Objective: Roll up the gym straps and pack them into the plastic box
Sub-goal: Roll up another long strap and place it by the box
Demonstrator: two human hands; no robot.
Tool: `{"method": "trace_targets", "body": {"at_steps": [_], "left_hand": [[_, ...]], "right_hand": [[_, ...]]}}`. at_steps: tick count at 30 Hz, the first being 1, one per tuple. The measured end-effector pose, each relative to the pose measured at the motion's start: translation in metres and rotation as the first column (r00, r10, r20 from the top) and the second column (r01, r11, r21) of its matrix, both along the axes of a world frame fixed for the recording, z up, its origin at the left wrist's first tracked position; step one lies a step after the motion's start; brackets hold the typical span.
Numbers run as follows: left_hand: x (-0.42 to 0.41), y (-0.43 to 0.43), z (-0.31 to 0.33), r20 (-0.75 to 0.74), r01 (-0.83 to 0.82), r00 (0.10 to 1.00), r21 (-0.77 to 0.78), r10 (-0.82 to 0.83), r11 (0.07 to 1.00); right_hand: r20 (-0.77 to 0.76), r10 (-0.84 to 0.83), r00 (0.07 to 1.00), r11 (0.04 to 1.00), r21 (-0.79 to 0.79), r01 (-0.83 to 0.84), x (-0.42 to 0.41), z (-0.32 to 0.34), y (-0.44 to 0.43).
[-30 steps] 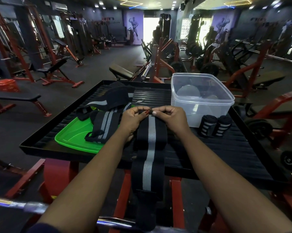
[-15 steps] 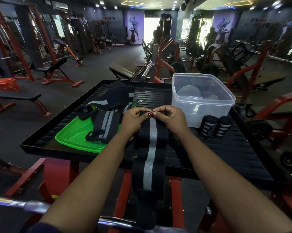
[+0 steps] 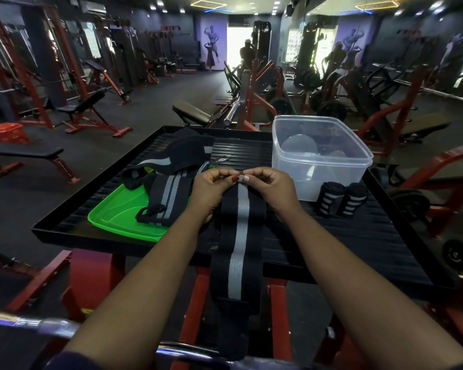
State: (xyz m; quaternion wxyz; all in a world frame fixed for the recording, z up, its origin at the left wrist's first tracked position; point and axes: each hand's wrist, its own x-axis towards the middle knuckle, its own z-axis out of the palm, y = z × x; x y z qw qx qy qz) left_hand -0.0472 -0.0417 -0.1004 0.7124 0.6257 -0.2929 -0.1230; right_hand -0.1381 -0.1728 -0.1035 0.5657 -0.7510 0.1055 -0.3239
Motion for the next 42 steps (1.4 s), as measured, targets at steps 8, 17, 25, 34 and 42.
{"method": "trace_targets", "body": {"at_steps": [8,17,25,34,42], "left_hand": [[0.0018,-0.0002,-0.0011,-0.046,0.044,0.998,0.031,-0.043,0.999],[0.0018,-0.0013,-0.0026,0.034,0.003,0.999,0.026,-0.003,1.0],[0.0038,-0.0026,-0.004,-0.004,0.029,1.0,0.008,-0.029,1.0],[0.0032,-0.0018,-0.0037,0.027,0.038,0.999,0.007,-0.038,0.999],[0.0034,-0.0003,-0.003,0.07,0.041,0.997,0.004,-0.041,0.999]], "right_hand": [[0.02,0.036,0.999,0.999,0.021,-0.036,0.0011,-0.0012,-0.0032],[0.0,0.036,0.999,0.998,0.046,-0.036,0.003,-0.0048,-0.0031],[0.044,0.081,0.996,0.995,0.062,-0.083,0.0039,-0.0057,-0.0011],[0.005,0.046,0.999,0.985,0.165,-0.046,0.0067,-0.0084,-0.0049],[0.035,0.12,0.992,0.967,0.224,-0.125,0.0079,-0.0089,0.0027]]}}
